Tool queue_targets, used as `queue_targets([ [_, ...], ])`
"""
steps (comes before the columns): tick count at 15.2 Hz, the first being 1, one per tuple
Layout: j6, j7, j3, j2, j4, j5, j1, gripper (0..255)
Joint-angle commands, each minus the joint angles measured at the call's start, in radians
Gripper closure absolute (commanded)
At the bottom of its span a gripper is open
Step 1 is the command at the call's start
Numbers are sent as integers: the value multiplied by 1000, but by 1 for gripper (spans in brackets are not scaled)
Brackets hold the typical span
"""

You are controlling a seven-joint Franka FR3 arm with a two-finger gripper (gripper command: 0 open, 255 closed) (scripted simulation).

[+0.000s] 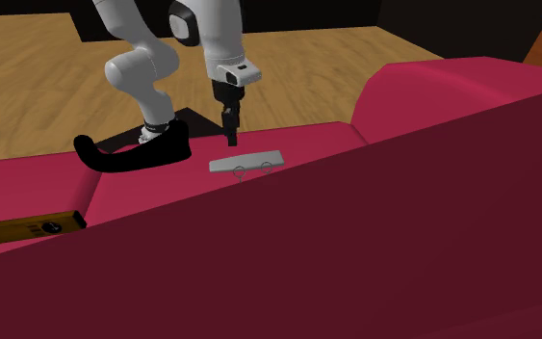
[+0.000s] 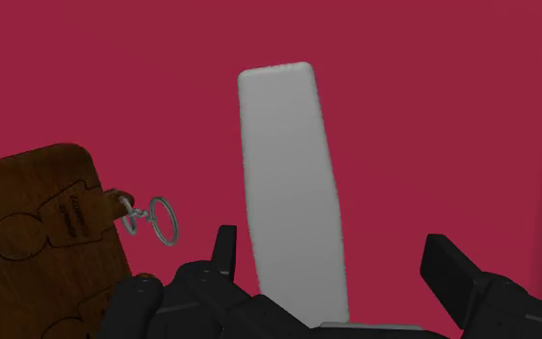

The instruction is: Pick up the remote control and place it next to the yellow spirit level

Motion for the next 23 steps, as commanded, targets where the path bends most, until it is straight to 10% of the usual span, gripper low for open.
queue_targets([
  [1, 54, -106, -16, 80, 15, 10, 22, 0],
  [19, 207, -207, -26, 223, -8, 37, 41, 0],
  [20, 207, -207, -26, 223, -8, 37, 41, 255],
  [23, 206, -207, -26, 222, -7, 37, 41, 255],
])
